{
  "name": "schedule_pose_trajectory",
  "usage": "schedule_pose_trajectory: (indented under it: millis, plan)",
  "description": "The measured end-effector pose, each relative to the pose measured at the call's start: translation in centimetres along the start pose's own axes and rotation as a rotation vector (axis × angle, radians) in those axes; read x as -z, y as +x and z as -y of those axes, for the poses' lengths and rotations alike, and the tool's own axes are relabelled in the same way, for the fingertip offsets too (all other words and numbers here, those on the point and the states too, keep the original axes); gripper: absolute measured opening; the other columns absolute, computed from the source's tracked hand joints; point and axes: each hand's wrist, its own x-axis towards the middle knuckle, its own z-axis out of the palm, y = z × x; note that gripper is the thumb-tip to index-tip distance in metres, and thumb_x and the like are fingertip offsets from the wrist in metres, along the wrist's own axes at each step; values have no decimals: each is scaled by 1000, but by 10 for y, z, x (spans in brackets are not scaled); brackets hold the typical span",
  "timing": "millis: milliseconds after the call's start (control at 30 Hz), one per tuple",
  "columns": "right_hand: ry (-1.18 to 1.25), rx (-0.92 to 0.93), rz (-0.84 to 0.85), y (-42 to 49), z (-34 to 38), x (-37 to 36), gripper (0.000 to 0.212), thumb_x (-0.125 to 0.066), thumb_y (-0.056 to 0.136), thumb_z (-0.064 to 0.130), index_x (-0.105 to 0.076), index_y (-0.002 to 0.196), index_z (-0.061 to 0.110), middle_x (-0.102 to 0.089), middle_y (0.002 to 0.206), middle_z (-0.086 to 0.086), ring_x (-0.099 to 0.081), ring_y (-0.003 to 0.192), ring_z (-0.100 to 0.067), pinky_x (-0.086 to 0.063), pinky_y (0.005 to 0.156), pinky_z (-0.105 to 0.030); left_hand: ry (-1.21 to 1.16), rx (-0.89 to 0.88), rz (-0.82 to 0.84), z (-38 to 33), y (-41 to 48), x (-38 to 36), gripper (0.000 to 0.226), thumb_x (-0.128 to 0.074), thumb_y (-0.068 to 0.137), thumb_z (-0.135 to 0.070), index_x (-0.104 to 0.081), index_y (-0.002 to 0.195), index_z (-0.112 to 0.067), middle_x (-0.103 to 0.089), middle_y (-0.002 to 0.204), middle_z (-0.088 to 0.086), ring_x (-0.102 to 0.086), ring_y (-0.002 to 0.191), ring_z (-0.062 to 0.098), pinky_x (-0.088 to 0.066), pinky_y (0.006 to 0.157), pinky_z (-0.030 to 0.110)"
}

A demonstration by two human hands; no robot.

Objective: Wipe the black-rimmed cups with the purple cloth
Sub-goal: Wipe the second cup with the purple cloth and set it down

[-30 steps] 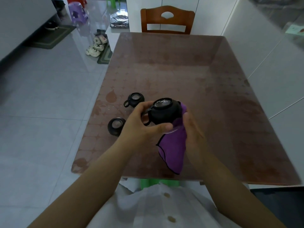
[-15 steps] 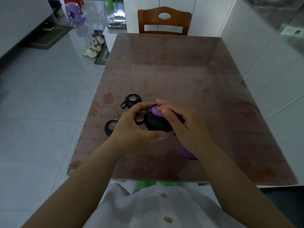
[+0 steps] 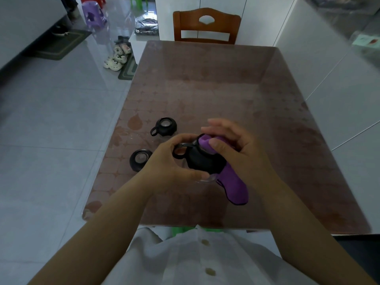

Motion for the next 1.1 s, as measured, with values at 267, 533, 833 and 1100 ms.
schedule_pose_trajectory:
  millis: [267, 533, 833, 1100]
  plan:
    - [158, -208, 72, 2, 4, -4, 44, -65, 80, 19, -55, 121, 34, -55, 131, 7, -54, 118, -7, -48, 96, -23, 68, -122, -11, -1, -1, 0, 80, -89, 54, -16, -51, 124, -25, -61, 117, -20, -58, 109, -4, -46, 90, 11]
    - [311, -162, -76, 4, 1, -3, 28, -40, 97, 9, -63, 106, 24, -71, 105, 4, -64, 104, -11, -51, 89, -25, 38, -118, -18, 2, -1, -1, 80, -91, 52, -26, -52, 121, -31, -58, 120, -23, -57, 112, -3, -47, 92, 15]
    - [-99, -81, 133, -2, 15, -3, 37, -46, 96, 11, -55, 111, 44, -45, 142, 9, -33, 131, 7, -28, 109, -14, 63, -136, -8, 0, -3, -5, 82, -91, 51, -28, -49, 120, -39, -58, 116, -33, -56, 111, -8, -45, 89, 8]
    - [-17, -137, 55, -2, 7, -2, 46, -44, 92, -4, -53, 116, 34, -57, 122, 13, -53, 116, 2, -42, 98, -14, 31, -111, 27, 8, -3, -6, 76, -88, 53, -25, -52, 120, -33, -61, 115, -31, -59, 109, -5, -47, 87, 10]
